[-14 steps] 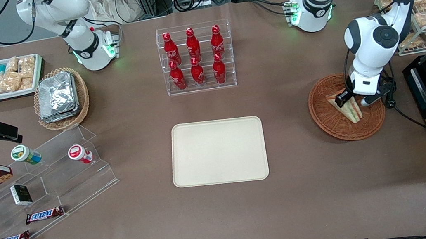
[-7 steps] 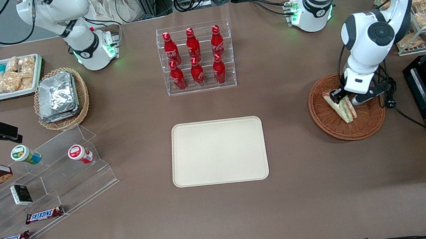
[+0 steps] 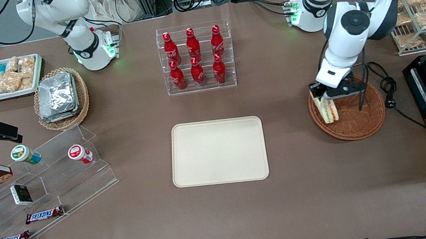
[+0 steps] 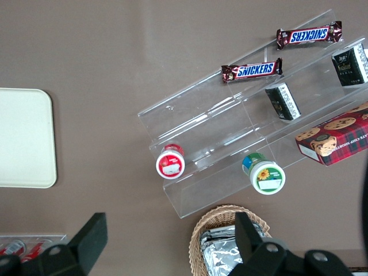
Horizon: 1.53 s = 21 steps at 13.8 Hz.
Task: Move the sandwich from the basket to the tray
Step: 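Lift the sandwich and carry it with the left gripper over the tray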
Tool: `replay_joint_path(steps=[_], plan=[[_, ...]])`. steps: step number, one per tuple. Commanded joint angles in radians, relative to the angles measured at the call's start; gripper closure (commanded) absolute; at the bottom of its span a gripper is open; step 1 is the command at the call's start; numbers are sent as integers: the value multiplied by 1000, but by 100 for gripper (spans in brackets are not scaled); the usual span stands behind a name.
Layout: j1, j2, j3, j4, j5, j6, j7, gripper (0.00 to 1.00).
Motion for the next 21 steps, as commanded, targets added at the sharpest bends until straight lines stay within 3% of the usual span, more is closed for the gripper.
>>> replay_joint_path(steps=[1, 6, 13, 17, 21], plan=[[-1, 18, -47, 74, 18, -28, 8, 72], [-1, 145, -170, 262, 25, -74, -106, 75], [-15, 517, -322, 656, 392, -304, -528, 75], [-115, 659, -321, 819, 415, -300, -614, 75], [-138, 738, -318, 827, 475, -226, -630, 75]])
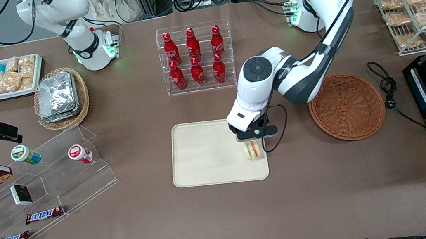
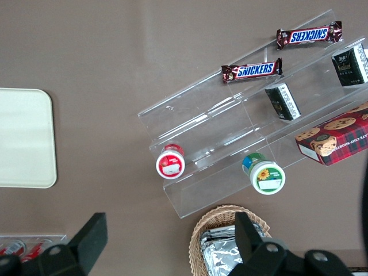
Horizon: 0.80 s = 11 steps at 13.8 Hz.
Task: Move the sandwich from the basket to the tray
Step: 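Lift the sandwich and carry it with the left gripper over the tray, then lower the sandwich onto the tray with the left gripper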
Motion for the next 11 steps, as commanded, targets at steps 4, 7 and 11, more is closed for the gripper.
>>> replay_joint_path(steps=[4, 7, 11], plan=[[-28, 137, 2, 37, 218, 60, -67, 74], [-28, 166, 10, 34, 245, 106, -73, 70], [-28, 177, 16, 26, 272, 123, -79, 67]])
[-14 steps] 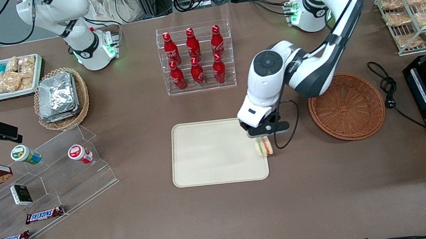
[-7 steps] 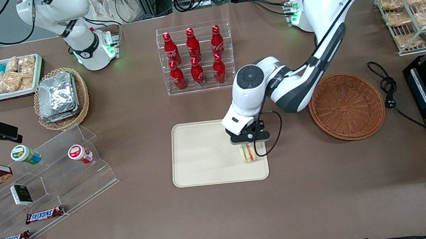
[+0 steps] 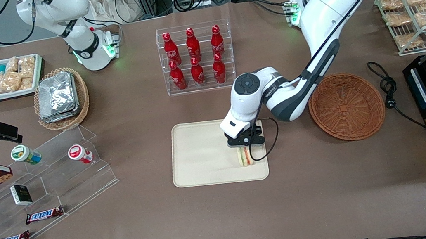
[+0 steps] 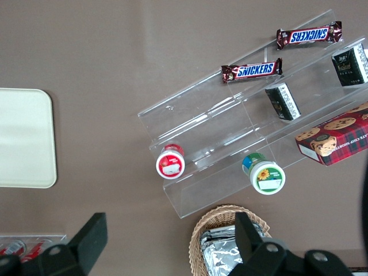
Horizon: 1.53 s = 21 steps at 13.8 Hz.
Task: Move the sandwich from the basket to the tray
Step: 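Lower the sandwich onto the tray with the left gripper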
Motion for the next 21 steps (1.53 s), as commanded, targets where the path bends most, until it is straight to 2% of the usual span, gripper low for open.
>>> replay_joint_path(steps=[1, 6, 9, 11, 12, 18, 21], plan=[[-12, 20, 9, 21, 30, 13, -30, 67], [-14, 34, 22, 21, 42, 13, -30, 65], [-16, 40, 22, 23, 44, 14, -48, 56], [-17, 40, 22, 28, 44, 14, -64, 18], [-17, 39, 22, 29, 42, 14, -70, 12], [-5, 16, 16, 75, 22, -41, -79, 10], [-9, 13, 10, 171, -54, -139, -67, 10]])
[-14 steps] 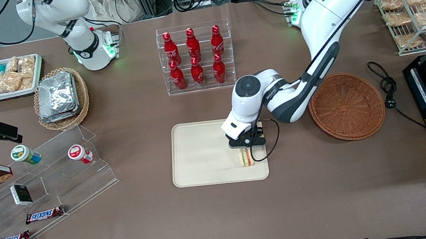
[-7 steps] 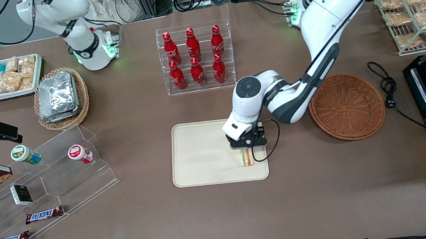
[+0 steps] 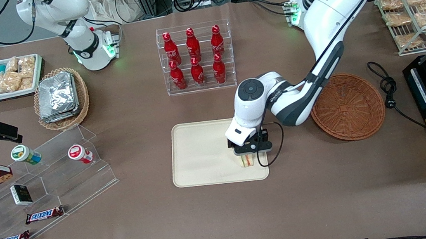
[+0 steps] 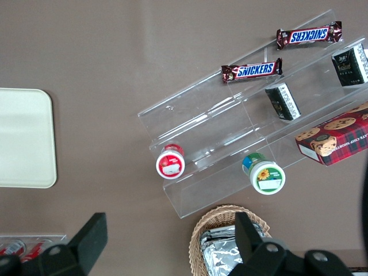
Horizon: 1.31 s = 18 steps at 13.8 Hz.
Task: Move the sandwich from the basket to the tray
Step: 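Lower the sandwich onto the tray with the left gripper, then open the left gripper and release the sandwich on the tray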
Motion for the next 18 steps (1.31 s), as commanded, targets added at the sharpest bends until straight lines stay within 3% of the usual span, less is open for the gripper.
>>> replay_joint_path(steps=[1, 9, 12, 18], plan=[[-12, -10, -7, 97, -53, -112, -4, 10], [-8, -49, -36, 292, -99, -390, -14, 5], [6, -113, -31, 298, -101, -441, -17, 0], [52, -173, -27, 318, -117, -511, -17, 0]])
